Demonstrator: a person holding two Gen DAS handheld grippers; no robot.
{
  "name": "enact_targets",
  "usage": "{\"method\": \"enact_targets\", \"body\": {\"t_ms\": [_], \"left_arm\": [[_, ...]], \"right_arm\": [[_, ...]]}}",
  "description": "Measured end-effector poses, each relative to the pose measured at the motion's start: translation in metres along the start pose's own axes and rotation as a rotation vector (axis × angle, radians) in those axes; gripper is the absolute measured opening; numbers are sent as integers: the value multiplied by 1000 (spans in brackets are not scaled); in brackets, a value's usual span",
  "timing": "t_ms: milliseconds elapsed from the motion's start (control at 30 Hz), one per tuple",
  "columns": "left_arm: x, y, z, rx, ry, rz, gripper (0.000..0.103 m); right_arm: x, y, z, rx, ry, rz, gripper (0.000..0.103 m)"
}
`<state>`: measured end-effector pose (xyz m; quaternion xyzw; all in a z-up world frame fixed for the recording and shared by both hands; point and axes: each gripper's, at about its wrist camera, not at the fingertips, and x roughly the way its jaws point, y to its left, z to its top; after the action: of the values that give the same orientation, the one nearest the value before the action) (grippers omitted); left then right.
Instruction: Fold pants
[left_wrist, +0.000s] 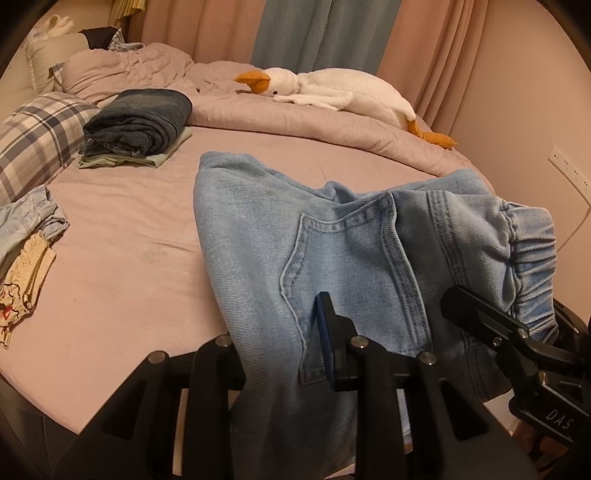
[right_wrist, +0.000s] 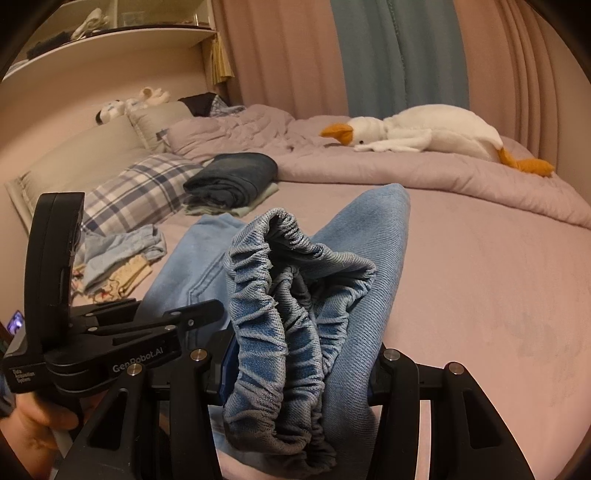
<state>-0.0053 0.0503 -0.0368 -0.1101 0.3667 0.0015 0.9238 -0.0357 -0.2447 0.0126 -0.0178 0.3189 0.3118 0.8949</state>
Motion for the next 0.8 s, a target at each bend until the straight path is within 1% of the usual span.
{"method": "enact_targets", "body": {"t_ms": [300,633,800], "left_arm": [[-8,2,1,5,-29,21,25],[-17,5,2,-6,-45,29,25],[-22,6,4,-5,-61,31,25]], "right_arm": [[-4,11,3,-51,-21,-6,51],[-9,18,3,-70,-31,3,51],[-13,15,5,-74,-43,14,51]]}}
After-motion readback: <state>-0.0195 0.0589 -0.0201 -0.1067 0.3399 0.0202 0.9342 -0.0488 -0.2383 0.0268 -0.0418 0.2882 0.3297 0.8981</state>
